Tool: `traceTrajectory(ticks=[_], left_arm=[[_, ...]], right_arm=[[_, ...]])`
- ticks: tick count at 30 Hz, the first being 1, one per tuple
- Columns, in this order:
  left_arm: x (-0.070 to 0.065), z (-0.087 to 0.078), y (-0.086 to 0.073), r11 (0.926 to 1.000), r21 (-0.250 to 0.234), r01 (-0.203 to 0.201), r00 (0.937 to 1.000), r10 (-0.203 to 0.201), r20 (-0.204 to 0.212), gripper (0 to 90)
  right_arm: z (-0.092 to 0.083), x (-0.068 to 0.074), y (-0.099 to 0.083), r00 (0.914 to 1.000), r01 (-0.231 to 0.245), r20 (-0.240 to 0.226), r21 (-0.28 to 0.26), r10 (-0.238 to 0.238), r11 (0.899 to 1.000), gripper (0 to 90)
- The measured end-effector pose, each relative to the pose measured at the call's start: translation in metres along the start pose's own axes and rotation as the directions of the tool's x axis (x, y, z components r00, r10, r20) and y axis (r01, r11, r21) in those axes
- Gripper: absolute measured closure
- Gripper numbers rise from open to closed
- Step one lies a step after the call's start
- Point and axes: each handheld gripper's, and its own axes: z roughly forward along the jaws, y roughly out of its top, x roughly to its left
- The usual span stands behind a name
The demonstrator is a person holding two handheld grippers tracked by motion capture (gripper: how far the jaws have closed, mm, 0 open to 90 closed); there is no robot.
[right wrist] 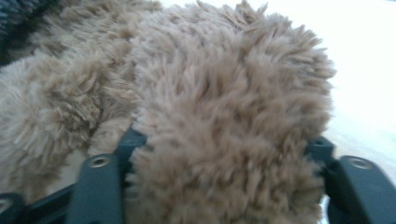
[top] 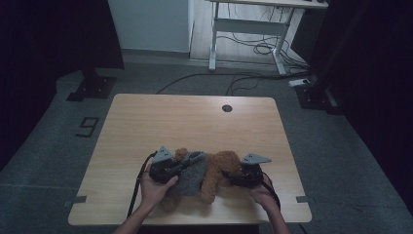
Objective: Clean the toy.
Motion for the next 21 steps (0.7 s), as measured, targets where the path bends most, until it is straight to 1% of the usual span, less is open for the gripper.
traceTrajectory(ticks=[3,5,6,9,11,13,14,17,19,21], left_arm=[[0.006,0.011,0.012,0.9999,0.002,-0.012,0.9993,0.012,-0.036,81.6],[0.010,0.017,0.022,0.9996,0.005,-0.026,0.9978,0.026,-0.061,81.7],[0.013,0.021,0.030,0.9995,0.013,-0.029,0.9967,0.030,-0.075,81.7],[0.019,0.032,0.045,0.9992,0.025,-0.031,0.9946,0.033,-0.098,81.7],[0.022,0.039,0.053,0.9991,0.028,-0.032,0.9933,0.035,-0.110,81.7],[0.022,0.045,0.060,0.9990,0.030,-0.032,0.9927,0.036,-0.115,81.7],[0.022,0.047,0.063,0.9990,0.030,-0.032,0.9922,0.035,-0.120,81.6],[0.018,0.051,0.069,0.9992,0.025,-0.032,0.9928,0.035,-0.115,81.5],[0.014,0.052,0.071,0.9992,0.026,-0.031,0.9938,0.034,-0.106,81.4],[0.009,0.054,0.074,0.9989,0.029,-0.036,0.9952,0.038,-0.090,81.3]], right_arm=[[0.005,-0.004,0.002,0.9991,-0.006,0.041,-0.034,0.008,0.999,48.1],[0.011,-0.009,0.004,0.9969,-0.015,0.076,-0.061,0.020,0.998,50.6],[0.013,-0.010,0.005,0.9957,-0.018,0.089,-0.071,0.024,0.997,51.4],[0.022,-0.018,0.007,0.9878,-0.030,0.148,-0.125,0.049,0.992,53.6],[0.027,-0.022,0.009,0.9799,-0.036,0.189,-0.155,0.065,0.987,54.5],[0.032,-0.025,0.010,0.9725,-0.047,0.217,-0.177,0.086,0.983,55.1],[0.033,-0.027,0.010,0.9698,-0.048,0.227,-0.181,0.089,0.982,55.1],[0.033,-0.032,0.011,0.9645,-0.058,0.243,-0.192,0.104,0.980,55.0],[0.031,-0.033,0.010,0.9639,-0.060,0.244,-0.194,0.107,0.979,54.8],[0.028,-0.032,0.007,0.9682,-0.057,0.228,-0.197,0.102,0.979,53.5]])
